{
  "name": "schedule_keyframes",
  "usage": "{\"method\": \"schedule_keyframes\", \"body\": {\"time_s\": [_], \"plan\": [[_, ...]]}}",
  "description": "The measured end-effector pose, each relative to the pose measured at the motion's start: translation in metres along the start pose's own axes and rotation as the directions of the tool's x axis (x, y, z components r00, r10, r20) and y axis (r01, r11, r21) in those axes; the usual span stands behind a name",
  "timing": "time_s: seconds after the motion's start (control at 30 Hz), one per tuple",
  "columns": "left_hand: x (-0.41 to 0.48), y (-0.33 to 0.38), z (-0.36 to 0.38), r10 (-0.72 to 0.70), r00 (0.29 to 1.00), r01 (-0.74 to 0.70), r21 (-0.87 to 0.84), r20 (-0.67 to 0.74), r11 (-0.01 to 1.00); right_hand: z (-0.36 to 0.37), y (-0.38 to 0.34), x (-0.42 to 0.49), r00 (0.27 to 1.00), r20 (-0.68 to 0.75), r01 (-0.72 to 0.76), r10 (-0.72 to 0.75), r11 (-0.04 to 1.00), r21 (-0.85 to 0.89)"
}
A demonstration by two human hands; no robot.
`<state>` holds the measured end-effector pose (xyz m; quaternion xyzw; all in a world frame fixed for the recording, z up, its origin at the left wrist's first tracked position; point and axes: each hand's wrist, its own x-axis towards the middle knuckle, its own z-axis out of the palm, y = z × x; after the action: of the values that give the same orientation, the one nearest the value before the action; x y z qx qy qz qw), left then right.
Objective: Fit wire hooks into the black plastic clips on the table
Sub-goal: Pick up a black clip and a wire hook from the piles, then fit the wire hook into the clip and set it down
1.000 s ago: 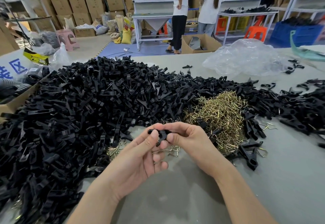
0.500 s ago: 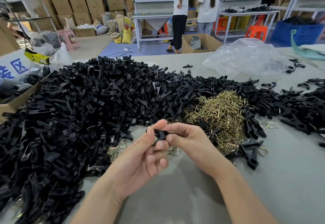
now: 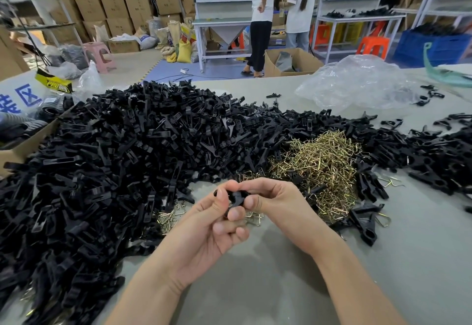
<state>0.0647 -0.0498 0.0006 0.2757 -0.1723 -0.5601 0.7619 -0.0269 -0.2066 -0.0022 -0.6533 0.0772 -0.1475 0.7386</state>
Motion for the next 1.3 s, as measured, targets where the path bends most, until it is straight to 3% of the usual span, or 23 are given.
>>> {"method": "schedule_keyframes", "body": {"time_s": [0.57,0.83,0.97,1.07,1.17,1.3], "plan": [[-0.001,0.000,0.003,-0.066,0.985,0.071,0.021,-0.158,0.997,-0.003,0.007,0.001,0.998,-0.031,-0.049,0.047,0.996,-0.076],[0.002,-0.001,0.001,-0.069,0.994,0.063,-0.071,-0.090,0.995,-0.003,0.007,0.001,1.000,0.001,-0.010,0.010,1.000,-0.024],[0.004,0.002,0.000,-0.037,0.993,0.045,0.073,-0.114,0.996,0.003,0.006,-0.001,0.999,0.032,0.037,-0.037,0.999,-0.004],[0.005,0.003,-0.001,0.030,0.985,0.008,0.215,-0.172,0.977,0.005,0.006,-0.004,0.996,-0.071,0.049,-0.052,0.998,-0.043],[0.008,0.002,-0.003,0.117,0.951,-0.033,0.282,-0.285,0.959,0.007,0.004,-0.006,0.967,-0.252,0.045,-0.018,0.994,0.101],[0.009,0.001,-0.010,0.151,0.931,-0.044,0.309,-0.333,0.950,-0.006,-0.003,-0.021,0.933,-0.355,0.103,0.059,0.902,0.420]]}}
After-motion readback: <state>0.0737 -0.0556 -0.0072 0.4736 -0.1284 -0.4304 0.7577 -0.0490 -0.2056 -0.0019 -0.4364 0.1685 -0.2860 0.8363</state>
